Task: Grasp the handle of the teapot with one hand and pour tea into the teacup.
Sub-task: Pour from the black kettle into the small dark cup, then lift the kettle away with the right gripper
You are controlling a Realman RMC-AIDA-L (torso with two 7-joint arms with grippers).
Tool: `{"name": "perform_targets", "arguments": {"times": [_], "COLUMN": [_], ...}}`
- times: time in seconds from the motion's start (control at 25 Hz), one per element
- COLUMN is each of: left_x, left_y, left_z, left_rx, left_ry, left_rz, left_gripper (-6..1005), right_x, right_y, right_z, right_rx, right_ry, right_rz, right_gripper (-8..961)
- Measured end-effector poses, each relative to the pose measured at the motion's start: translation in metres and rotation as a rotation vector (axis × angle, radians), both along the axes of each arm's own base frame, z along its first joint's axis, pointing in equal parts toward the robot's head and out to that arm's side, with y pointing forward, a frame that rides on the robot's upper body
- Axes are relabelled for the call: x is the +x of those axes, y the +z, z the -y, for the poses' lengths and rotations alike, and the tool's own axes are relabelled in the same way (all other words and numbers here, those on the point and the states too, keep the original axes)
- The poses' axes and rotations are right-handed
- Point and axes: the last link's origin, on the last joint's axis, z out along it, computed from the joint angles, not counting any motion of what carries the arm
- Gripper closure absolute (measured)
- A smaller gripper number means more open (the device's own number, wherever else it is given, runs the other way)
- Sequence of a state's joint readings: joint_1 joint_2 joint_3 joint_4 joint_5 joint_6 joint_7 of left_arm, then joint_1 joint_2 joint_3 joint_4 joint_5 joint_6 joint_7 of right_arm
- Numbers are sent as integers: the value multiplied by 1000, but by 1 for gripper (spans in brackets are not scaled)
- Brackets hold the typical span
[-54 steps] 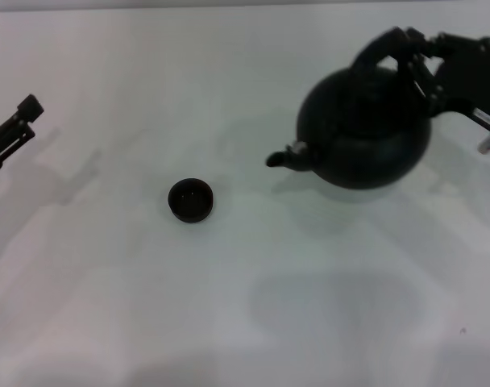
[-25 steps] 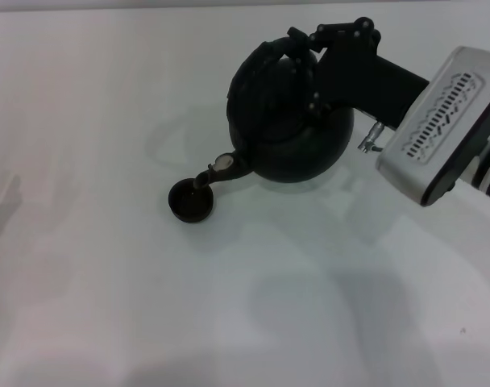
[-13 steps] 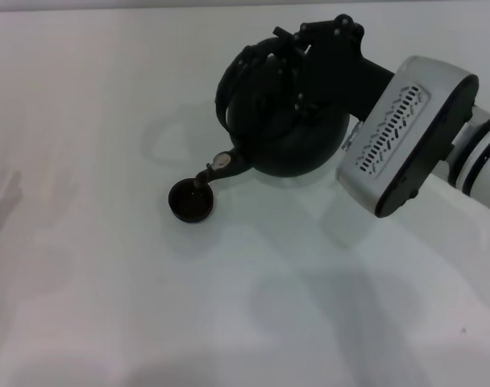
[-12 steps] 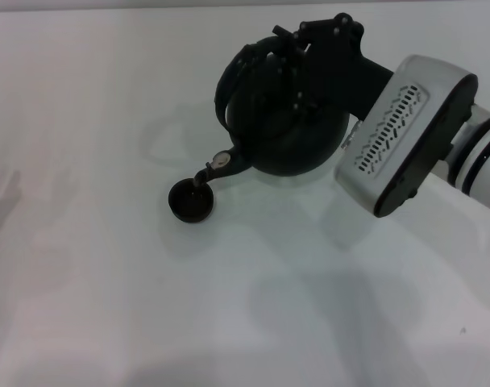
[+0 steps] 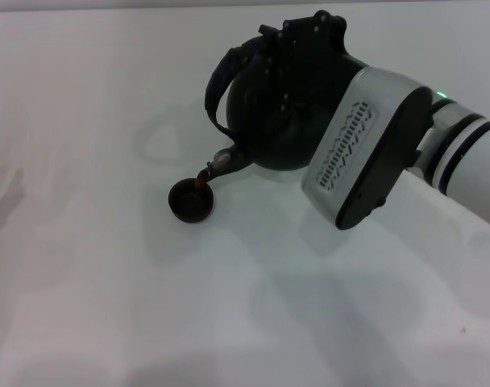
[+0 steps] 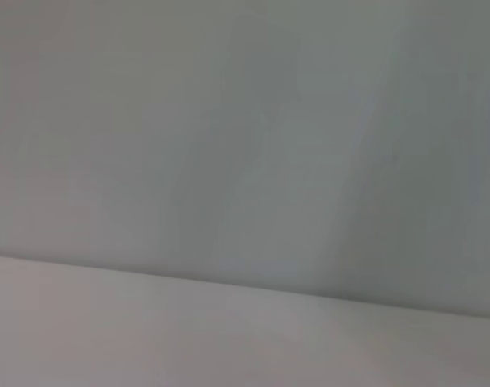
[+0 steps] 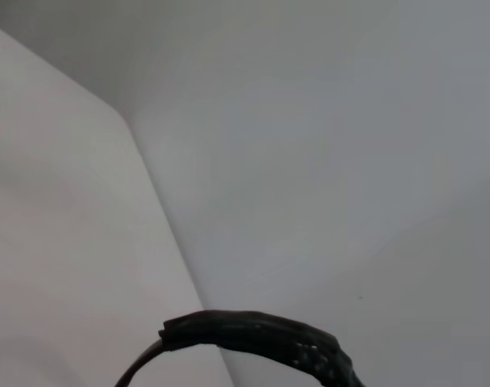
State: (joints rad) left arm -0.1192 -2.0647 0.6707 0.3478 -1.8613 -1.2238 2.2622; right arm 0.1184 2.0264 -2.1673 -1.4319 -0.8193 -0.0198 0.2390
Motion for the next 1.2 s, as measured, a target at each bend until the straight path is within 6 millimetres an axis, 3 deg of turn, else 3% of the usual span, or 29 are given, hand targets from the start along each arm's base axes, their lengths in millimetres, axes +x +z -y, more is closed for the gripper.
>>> {"name": "perform_targets", "arguments": {"times": [1.2], "left_x": [-1], "left_y": [-1], "left_z": [-5], "left_rx": [-4], "left_ry": [11], "left_rz": [-17], "left_gripper": [165], "right_x": [2], "right_y": [-3], "right_z": [1], "right_rx": [2], "right_ry": [7], "right_rz": [33], "right_gripper": [851]}}
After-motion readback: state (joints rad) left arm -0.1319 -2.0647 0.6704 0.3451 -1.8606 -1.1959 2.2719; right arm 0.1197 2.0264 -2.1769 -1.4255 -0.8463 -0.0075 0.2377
